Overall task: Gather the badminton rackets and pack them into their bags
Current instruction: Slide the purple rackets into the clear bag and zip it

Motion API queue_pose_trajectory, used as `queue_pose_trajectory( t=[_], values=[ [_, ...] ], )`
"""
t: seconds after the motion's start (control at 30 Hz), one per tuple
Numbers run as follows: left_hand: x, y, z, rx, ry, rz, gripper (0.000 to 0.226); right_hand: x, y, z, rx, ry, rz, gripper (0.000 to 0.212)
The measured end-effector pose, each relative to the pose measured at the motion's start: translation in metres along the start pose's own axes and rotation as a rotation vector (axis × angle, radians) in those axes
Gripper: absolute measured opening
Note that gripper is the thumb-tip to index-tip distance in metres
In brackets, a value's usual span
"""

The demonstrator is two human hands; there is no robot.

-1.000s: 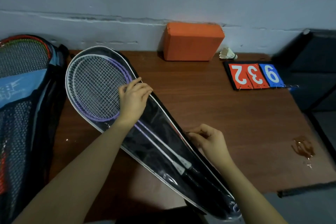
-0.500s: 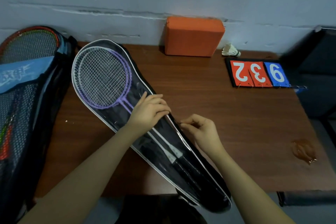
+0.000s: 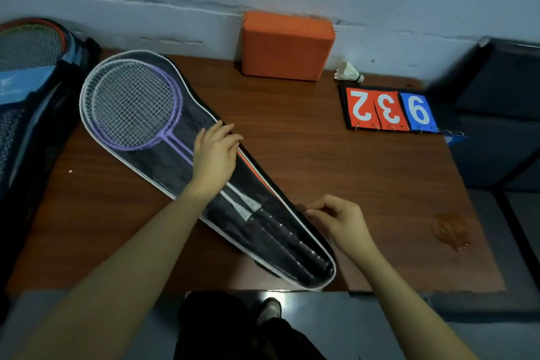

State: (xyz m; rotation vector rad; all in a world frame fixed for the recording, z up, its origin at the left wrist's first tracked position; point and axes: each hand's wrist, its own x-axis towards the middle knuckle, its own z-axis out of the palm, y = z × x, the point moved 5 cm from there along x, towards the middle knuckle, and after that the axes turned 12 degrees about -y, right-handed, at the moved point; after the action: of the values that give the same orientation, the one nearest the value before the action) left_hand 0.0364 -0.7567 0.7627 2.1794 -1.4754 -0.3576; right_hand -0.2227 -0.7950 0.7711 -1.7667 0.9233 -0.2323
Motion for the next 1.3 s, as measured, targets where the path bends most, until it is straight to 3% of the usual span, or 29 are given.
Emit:
queue_pose_trajectory(
  t=[0.17, 0.27, 0.43, 0.53, 0.7, 0.97, 1.1, 1.3],
  values=[
    [-0.067, 0.066, 0.046, 0.101, -0.208, 0.293, 0.031, -0.002, -0.004, -0.001, 0.077, -0.014, -0.066, 0.025],
    [-0.078, 0.076, 0.048, 0.056, -0.211, 0.23, 0.032, -0.004, -0.007, -0.008, 0.09, -0.024, -0.117, 0.014],
    [-0.067, 0.077, 0.041, 0.017, -0.185, 0.282, 0.037, -0.02, 0.002, -0.026, 0.0, -0.005, -0.097, 0.011],
    [-0.057, 0.073, 0.039, -0.056, -0.141, 0.167, 0.025, -0.031, 0.019, -0.047, -0.229, 0.017, -0.061, 0.015],
    [-0.037, 0.079, 0.042, -0.119, -0.11, 0.078, 0.018, -0.054, 0.051, -0.064, -0.298, 0.15, -0.007, 0.018],
    [-0.031, 0.091, 0.057, -0.05, -0.08, 0.08, 0.017, -0.069, 0.075, -0.06, -0.356, 0.143, 0.102, 0.019],
    [-0.038, 0.09, 0.056, 0.071, -0.025, 0.123, 0.015, -0.059, 0.052, -0.05, -0.53, 0.097, -0.017, 0.006],
    [-0.04, 0.082, 0.07, 0.133, -0.183, 0.172, 0.012, -0.013, 0.038, -0.011, -0.651, 0.032, -0.002, 0.034]
  ],
)
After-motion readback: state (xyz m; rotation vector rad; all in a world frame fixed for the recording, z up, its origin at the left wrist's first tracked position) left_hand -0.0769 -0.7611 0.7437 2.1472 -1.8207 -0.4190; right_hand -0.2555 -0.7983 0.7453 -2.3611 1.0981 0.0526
